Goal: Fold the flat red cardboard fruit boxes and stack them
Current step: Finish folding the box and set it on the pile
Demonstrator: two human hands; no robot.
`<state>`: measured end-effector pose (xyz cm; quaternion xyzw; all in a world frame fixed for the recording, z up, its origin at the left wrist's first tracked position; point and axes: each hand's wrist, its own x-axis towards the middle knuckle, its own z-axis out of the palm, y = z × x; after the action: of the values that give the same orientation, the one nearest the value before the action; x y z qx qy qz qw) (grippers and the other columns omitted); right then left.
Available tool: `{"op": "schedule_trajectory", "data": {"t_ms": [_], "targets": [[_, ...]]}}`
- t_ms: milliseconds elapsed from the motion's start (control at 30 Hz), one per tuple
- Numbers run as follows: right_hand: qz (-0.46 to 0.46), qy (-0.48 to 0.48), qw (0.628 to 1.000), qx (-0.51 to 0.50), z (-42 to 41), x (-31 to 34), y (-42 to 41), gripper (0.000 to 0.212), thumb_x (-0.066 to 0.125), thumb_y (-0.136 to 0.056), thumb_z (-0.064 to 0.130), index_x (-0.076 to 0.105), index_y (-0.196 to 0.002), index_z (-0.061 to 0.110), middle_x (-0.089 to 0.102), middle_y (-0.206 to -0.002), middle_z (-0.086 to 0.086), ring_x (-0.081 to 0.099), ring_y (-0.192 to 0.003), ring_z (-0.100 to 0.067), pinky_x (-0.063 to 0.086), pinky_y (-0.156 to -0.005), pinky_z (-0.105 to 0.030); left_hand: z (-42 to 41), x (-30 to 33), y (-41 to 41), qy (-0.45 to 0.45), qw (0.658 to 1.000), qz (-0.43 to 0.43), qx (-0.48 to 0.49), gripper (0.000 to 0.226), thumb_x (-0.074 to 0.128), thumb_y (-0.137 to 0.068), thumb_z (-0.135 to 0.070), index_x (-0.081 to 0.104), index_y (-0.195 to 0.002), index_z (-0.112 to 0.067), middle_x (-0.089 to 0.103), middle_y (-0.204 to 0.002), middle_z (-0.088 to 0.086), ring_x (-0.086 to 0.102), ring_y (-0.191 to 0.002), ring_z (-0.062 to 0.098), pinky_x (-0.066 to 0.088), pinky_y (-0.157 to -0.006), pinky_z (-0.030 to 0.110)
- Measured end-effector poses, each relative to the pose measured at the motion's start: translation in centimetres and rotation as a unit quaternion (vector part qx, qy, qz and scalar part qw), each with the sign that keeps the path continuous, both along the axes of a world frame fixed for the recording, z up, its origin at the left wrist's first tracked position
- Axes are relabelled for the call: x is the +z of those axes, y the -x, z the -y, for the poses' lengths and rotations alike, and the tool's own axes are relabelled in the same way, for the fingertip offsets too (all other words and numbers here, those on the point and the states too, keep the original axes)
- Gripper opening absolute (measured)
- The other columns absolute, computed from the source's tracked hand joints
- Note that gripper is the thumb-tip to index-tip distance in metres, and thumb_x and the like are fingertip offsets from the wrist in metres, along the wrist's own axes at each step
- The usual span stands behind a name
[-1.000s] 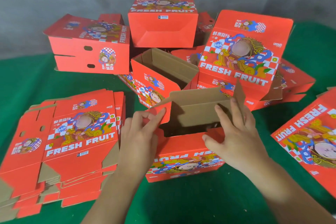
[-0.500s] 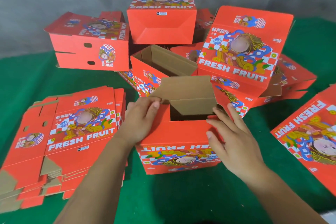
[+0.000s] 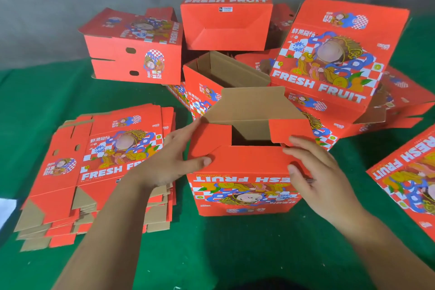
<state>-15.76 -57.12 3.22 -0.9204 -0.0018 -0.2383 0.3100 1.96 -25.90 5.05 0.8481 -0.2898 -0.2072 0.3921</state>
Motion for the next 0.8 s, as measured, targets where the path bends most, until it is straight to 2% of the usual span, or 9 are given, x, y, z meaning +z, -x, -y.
{"op": "schedule_trajectory", "data": {"t_ms": [67,167,300,400,533,633,667,733,800], "targets": [[-0.03,-0.003,1.0,-0.006,0.1,0.6,-0.5,0.034,0.06,-0.098,0.031,0.071,-0.126,0.015,0.055,-0.143,0.004,0.049,-0.132,-0.01,0.049,-0.103,-0.047,-0.4,-0.8,0.5,0.039,0.998,0.027,0.042,0.092,0.07,-0.078,-0.07,0.014,-0.15,-0.07,0.022,-0.14,-0.058,0.019,-0.148,0.001,0.02,-0.125,0.046],[-0.102,0.052,0.993,-0.029,0.5,1.6,-1.1,0.039,0.058,-0.091,0.043,0.071,-0.125,0.026,0.055,-0.135,0.008,0.046,-0.125,-0.018,0.026,-0.104,-0.033,-0.3,-2.2,1.8,0.109,0.988,0.042,0.098,0.084,0.065,-0.084,-0.075,0.023,-0.154,-0.06,0.031,-0.157,-0.032,0.026,-0.152,0.007,0.028,-0.124,0.049],[-0.148,0.058,0.986,-0.056,1.0,2.5,-2.1,0.03,0.07,-0.092,0.033,0.07,-0.122,0.035,0.053,-0.131,0.008,0.04,-0.122,-0.025,0.022,-0.101,-0.033,-0.1,-3.8,4.4,0.205,0.971,-0.088,0.088,0.081,0.074,-0.088,-0.058,0.03,-0.156,-0.053,0.044,-0.157,-0.019,0.051,-0.14,0.012,0.048,-0.106,0.036],[-0.177,0.091,0.979,-0.053,0.2,3.0,-2.4,0.035,0.061,-0.096,0.035,0.066,-0.131,0.039,0.046,-0.142,0.005,0.034,-0.133,-0.027,0.022,-0.111,-0.037,0.7,-3.9,5.9,0.246,0.946,-0.16,0.14,0.082,0.077,-0.084,-0.048,0.034,-0.154,-0.052,0.052,-0.15,-0.023,0.057,-0.133,0.008,0.043,-0.112,0.04],[-0.228,0.177,0.957,-0.012,-0.7,3.2,-2.4,0.044,0.037,-0.105,0.04,0.046,-0.147,0.052,0.015,-0.17,0.008,0.004,-0.155,-0.016,-0.001,-0.124,-0.033,2.3,-2.3,6.8,0.279,0.911,-0.198,0.231,0.061,0.064,-0.082,-0.032,0.056,-0.14,-0.05,0.067,-0.136,0.001,0.064,-0.123,0.031,0.048,-0.109,0.048],[-0.264,0.203,0.943,-0.008,-0.4,3.3,-2.5,0.049,0.022,-0.107,0.044,0.034,-0.153,0.052,-0.012,-0.17,0.017,-0.018,-0.155,-0.007,-0.025,-0.114,-0.021,3.6,-1.5,7.3,0.223,0.922,-0.14,0.285,0.045,0.055,-0.081,-0.046,0.057,-0.117,-0.073,0.065,-0.13,0.001,0.069,-0.104,0.005,0.053,-0.087,0.014],[-0.265,0.214,0.94,-0.01,-0.3,3.2,-2.4,0.051,0.019,-0.107,0.045,0.03,-0.157,0.049,-0.015,-0.169,0.017,-0.02,-0.155,-0.007,-0.026,-0.114,-0.021,3.9,-1.5,7.3,0.205,0.923,-0.121,0.301,0.043,0.051,-0.081,-0.049,0.054,-0.115,-0.076,0.063,-0.129,-0.002,0.067,-0.105,0.0,0.05,-0.091,0.012],[-0.262,0.232,0.937,-0.019,-0.2,3.0,-2.2,0.053,0.017,-0.108,0.044,0.025,-0.16,0.042,-0.015,-0.169,0.016,-0.019,-0.155,-0.008,-0.021,-0.12,-0.025,4.2,-2.0,7.2,0.196,0.923,-0.107,0.313,0.048,0.046,-0.087,-0.05,0.048,-0.13,-0.069,0.057,-0.135,-0.007,0.058,-0.121,0.005,0.044,-0.113,0.034],[-0.241,0.235,0.941,-0.028,-0.5,2.7,-2.0,0.054,0.016,-0.109,0.043,0.029,-0.161,0.037,-0.008,-0.171,0.013,-0.013,-0.157,-0.01,-0.017,-0.122,-0.027,4.2,-2.7,7.2,0.186,0.933,-0.045,0.305,0.058,0.044,-0.093,-0.043,0.039,-0.149,-0.054,0.05,-0.14,-0.01,0.049,-0.132,0.006,0.038,-0.118,0.042]]}}
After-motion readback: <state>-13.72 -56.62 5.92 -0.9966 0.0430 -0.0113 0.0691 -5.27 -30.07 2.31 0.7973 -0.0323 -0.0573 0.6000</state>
